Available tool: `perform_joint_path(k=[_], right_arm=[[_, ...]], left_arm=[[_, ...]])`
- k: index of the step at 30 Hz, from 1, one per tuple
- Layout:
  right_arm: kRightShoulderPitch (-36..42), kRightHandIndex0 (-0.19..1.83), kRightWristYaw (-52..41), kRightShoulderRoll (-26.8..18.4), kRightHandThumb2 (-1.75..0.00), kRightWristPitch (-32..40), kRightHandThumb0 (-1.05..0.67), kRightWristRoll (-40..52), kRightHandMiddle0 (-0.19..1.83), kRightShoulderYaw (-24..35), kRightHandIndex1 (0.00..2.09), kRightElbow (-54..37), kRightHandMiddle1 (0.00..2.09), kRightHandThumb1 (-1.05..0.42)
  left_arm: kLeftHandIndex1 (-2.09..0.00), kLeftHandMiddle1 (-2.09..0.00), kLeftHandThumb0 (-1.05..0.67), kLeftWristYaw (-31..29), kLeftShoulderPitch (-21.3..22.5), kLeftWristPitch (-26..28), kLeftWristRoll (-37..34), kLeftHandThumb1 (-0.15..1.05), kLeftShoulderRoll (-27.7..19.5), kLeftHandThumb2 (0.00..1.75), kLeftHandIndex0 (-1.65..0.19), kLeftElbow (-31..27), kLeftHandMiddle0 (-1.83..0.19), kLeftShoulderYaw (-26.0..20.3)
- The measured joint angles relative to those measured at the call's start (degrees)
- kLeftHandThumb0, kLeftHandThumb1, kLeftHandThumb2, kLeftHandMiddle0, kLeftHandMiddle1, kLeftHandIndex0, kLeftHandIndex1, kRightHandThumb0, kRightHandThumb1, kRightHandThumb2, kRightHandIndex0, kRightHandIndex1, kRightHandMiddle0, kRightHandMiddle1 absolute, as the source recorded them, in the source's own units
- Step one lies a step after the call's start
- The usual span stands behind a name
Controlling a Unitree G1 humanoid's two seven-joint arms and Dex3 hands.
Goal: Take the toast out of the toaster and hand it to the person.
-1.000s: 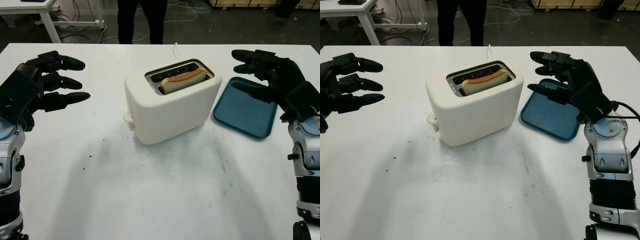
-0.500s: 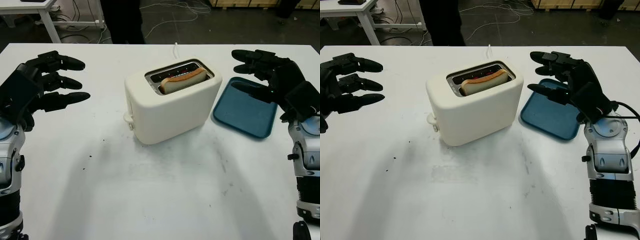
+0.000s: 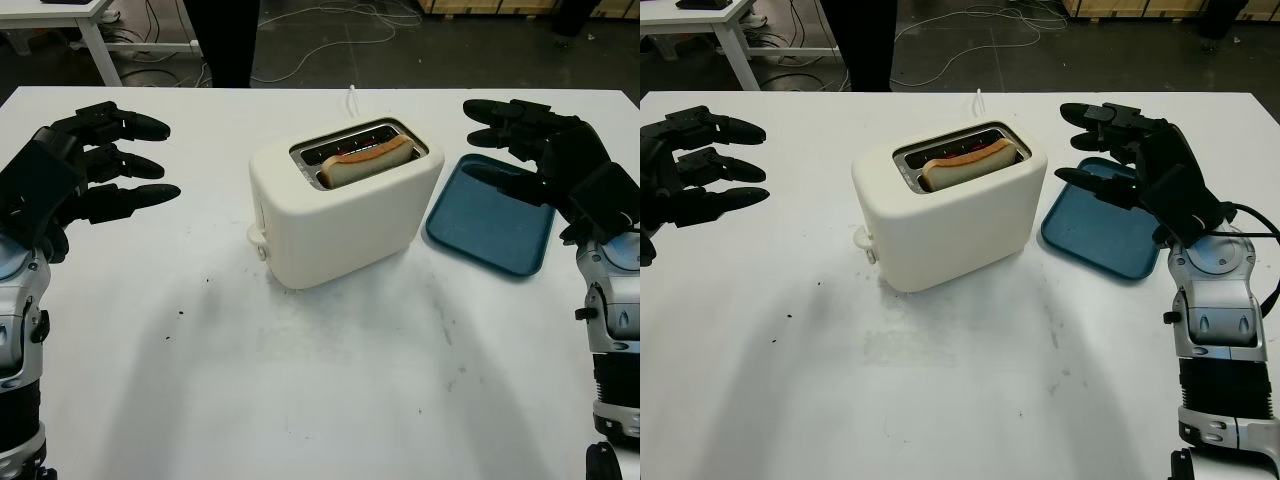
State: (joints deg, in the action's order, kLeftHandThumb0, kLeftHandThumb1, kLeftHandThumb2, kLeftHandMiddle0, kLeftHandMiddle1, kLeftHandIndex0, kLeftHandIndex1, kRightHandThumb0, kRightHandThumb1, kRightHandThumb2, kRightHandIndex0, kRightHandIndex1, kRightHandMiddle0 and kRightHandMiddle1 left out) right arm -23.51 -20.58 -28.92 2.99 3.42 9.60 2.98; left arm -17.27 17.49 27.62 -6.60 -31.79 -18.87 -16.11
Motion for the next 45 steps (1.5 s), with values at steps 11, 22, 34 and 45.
perform_joint_path(k=[11, 22, 34, 45], right_arm=[[0.0, 0.26, 0.0, 0.0, 0.0, 0.4, -0.59, 0.1, 0.65, 0.0, 0.83, -0.2, 0.0, -0.8], [0.1, 0.26, 0.0, 0.0, 0.0, 1.4, -0.58, 0.1, 0.66, -0.2, 0.83, -0.7, 0.01, -0.8], [0.1, 0.25, 0.1, 0.3, 0.0, 1.4, -0.59, 0.3, 0.67, -0.2, 0.86, -0.7, 0.01, -0.79], [0.1, 0.25, 0.1, 0.3, 0.0, 1.4, -0.59, 0.3, 0.66, -0.2, 0.86, -0.7, 0.01, -0.79]], left_arm=[[-0.85, -1.01, -0.99, 0.0, 0.0, 0.0, 0.1, 0.59, 0.0, 0.0, -0.49, 0.1, -0.51, 0.0], [-0.85, -1.01, -0.98, 0.0, 0.0, 0.0, 0.1, 0.58, 0.0, 0.0, -0.48, 0.3, -0.51, 0.0], [-0.85, -1.01, -0.98, 0.0, 0.0, 0.0, 0.1, 0.59, 0.0, 0.0, -0.48, 0.4, -0.5, 0.0], [-0.85, -1.01, -0.99, 0.0, 0.0, 0.0, 0.1, 0.6, 0.0, 0.0, -0.48, 0.6, -0.51, 0.0]])
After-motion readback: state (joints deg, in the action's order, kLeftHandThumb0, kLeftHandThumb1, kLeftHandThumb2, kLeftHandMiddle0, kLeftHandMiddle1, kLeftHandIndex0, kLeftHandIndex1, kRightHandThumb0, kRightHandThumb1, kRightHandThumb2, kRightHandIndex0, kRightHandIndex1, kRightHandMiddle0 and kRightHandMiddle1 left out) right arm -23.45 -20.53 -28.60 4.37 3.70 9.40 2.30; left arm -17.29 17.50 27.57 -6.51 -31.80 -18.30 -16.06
